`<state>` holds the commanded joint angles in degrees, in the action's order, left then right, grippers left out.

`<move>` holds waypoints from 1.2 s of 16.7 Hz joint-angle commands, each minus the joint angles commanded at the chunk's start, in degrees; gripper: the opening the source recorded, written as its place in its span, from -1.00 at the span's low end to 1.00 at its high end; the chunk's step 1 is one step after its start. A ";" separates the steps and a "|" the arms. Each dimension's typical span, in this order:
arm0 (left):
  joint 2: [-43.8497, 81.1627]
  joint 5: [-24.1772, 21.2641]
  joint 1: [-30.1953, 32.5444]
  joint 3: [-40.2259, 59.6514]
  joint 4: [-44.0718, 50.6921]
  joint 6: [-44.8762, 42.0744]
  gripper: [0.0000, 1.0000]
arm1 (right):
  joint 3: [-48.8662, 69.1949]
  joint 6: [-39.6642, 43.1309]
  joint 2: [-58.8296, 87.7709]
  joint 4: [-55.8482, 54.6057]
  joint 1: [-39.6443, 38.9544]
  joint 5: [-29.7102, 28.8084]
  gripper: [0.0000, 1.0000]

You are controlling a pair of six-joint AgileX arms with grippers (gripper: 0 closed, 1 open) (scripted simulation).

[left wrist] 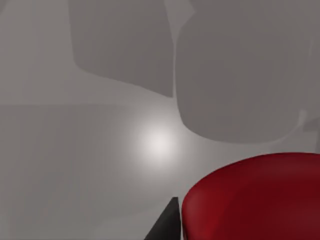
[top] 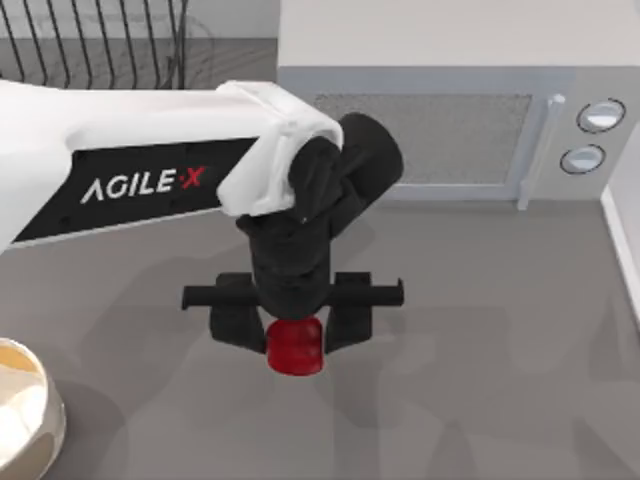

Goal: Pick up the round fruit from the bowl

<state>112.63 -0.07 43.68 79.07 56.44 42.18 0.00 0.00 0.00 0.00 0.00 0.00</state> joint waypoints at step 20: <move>0.00 0.00 0.00 0.00 0.00 0.00 1.00 | 0.00 0.00 0.00 0.00 0.00 0.00 1.00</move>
<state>112.63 -0.07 43.68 79.07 56.44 42.18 0.00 0.00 0.00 0.00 0.00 0.00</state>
